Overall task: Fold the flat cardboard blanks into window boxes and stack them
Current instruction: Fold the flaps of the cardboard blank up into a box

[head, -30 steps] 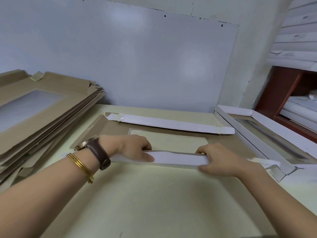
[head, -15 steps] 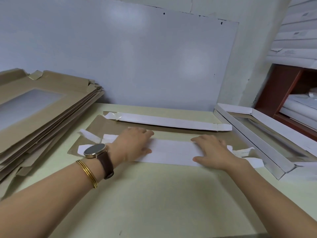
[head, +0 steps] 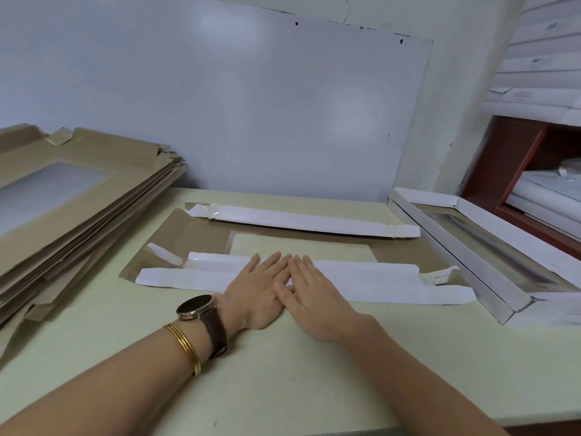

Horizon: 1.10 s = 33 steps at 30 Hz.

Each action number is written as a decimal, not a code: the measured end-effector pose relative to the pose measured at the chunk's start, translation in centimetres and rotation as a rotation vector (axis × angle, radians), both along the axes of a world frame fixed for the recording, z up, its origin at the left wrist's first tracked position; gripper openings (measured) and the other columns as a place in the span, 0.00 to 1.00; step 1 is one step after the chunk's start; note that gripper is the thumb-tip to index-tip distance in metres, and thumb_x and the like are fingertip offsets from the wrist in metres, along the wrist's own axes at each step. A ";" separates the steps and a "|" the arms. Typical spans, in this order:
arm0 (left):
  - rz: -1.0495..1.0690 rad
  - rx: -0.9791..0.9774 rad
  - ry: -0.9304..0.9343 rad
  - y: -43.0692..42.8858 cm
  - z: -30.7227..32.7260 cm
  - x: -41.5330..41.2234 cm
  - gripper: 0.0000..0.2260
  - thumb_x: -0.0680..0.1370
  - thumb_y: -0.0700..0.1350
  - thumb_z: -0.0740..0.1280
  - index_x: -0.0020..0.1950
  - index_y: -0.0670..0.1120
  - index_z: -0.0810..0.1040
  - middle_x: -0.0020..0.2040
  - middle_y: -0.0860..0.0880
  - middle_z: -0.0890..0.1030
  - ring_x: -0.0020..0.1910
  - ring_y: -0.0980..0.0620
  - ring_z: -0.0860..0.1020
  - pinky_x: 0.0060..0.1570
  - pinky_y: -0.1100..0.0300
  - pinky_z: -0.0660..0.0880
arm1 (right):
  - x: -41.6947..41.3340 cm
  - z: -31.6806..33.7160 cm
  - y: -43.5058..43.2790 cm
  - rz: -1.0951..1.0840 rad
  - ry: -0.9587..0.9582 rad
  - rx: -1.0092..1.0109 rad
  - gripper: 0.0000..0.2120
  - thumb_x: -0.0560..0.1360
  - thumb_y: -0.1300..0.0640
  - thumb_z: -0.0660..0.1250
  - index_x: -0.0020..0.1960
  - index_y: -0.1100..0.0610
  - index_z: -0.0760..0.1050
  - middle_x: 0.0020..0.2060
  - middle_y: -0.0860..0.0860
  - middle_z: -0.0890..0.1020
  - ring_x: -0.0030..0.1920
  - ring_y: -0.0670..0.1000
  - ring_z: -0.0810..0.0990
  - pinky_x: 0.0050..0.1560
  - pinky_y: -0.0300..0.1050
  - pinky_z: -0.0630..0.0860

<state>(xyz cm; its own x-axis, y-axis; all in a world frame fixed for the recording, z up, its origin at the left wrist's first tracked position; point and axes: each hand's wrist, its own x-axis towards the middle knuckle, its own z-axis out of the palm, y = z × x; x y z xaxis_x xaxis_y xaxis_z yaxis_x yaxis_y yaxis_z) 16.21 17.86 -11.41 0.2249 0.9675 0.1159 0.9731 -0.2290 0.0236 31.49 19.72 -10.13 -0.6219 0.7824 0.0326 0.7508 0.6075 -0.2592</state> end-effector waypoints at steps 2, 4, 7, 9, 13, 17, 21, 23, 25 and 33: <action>-0.001 -0.050 -0.007 0.1 -0.1 -0.1 0.25 0.84 0.53 0.44 0.79 0.50 0.41 0.80 0.52 0.44 0.78 0.53 0.41 0.74 0.54 0.39 | -0.2 -0.1 0.0 -0.007 -0.006 -0.045 0.34 0.82 0.39 0.44 0.79 0.58 0.41 0.79 0.50 0.44 0.78 0.46 0.39 0.77 0.45 0.39; -0.005 -0.111 -0.032 0.3 -0.1 -0.1 0.25 0.84 0.53 0.44 0.79 0.50 0.41 0.80 0.52 0.43 0.78 0.53 0.41 0.74 0.56 0.40 | -0.2 0.0 0.1 -0.006 -0.019 -0.085 0.34 0.82 0.39 0.43 0.79 0.58 0.40 0.79 0.49 0.43 0.78 0.46 0.39 0.77 0.44 0.38; 0.001 -0.159 -0.039 0.4 0.1 -0.1 0.25 0.84 0.54 0.44 0.79 0.50 0.40 0.80 0.52 0.42 0.78 0.54 0.41 0.74 0.57 0.40 | 0.1 0.0 0.3 -0.007 -0.032 -0.120 0.35 0.81 0.37 0.43 0.79 0.57 0.40 0.79 0.49 0.43 0.78 0.44 0.39 0.77 0.43 0.38; 0.015 -0.173 -0.050 0.3 0.3 0.0 0.25 0.84 0.54 0.43 0.79 0.49 0.40 0.80 0.51 0.42 0.78 0.55 0.41 0.74 0.57 0.40 | 0.3 -0.1 0.4 -0.003 -0.040 -0.125 0.36 0.81 0.36 0.43 0.79 0.57 0.40 0.79 0.49 0.43 0.78 0.44 0.39 0.77 0.43 0.39; 0.055 -0.205 -0.093 0.1 0.7 -0.6 0.27 0.83 0.57 0.43 0.79 0.47 0.41 0.79 0.52 0.42 0.77 0.56 0.41 0.74 0.59 0.39 | 1.2 -0.4 1.2 -0.009 -0.093 -0.112 0.36 0.80 0.35 0.42 0.79 0.57 0.41 0.79 0.48 0.43 0.77 0.43 0.39 0.76 0.42 0.38; 0.143 -0.219 -0.113 -0.5 1.0 -2.8 0.29 0.83 0.59 0.43 0.79 0.47 0.42 0.79 0.52 0.41 0.77 0.57 0.40 0.74 0.60 0.39 | 3.7 -0.7 2.6 -0.036 -0.114 -0.104 0.38 0.79 0.33 0.41 0.79 0.55 0.40 0.79 0.46 0.42 0.77 0.43 0.38 0.76 0.41 0.38; 0.187 -0.227 -0.105 -1.2 1.2 -4.7 0.30 0.82 0.60 0.42 0.79 0.47 0.42 0.79 0.52 0.41 0.77 0.57 0.40 0.74 0.60 0.39 | 7.4 -1.0 4.0 -0.109 -0.109 -0.105 0.38 0.78 0.32 0.41 0.80 0.54 0.40 0.79 0.45 0.42 0.77 0.42 0.38 0.75 0.40 0.38; 0.208 -0.226 -0.104 -1.4 1.2 -5.6 0.30 0.82 0.61 0.43 0.79 0.47 0.42 0.79 0.51 0.41 0.77 0.57 0.40 0.74 0.61 0.38 | 9.4 -0.9 4.5 -0.156 -0.103 -0.096 0.37 0.79 0.34 0.42 0.80 0.54 0.41 0.79 0.46 0.43 0.77 0.42 0.39 0.75 0.40 0.38; 0.226 -0.223 -0.098 -1.6 1.2 -6.5 0.31 0.82 0.61 0.43 0.79 0.46 0.42 0.79 0.51 0.42 0.77 0.57 0.41 0.73 0.61 0.38 | 11.3 -0.7 4.9 -0.203 -0.097 -0.103 0.36 0.80 0.35 0.43 0.80 0.55 0.41 0.79 0.47 0.43 0.77 0.43 0.40 0.75 0.40 0.39; 0.281 -0.222 -0.099 -1.8 1.0 -8.0 0.34 0.80 0.64 0.43 0.79 0.46 0.42 0.79 0.52 0.42 0.77 0.56 0.41 0.74 0.60 0.40 | 15.4 0.0 5.7 -0.287 -0.113 -0.115 0.34 0.81 0.38 0.44 0.80 0.55 0.41 0.79 0.47 0.44 0.77 0.43 0.40 0.71 0.36 0.36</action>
<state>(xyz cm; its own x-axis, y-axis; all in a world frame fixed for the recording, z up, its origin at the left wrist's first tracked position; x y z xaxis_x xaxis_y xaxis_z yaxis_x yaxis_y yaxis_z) 8.22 16.08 -10.41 -0.0546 0.9939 -0.0962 0.9878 0.0678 0.1401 46.86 25.42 -10.17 -0.3697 0.9209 -0.1233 0.9153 0.3382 -0.2189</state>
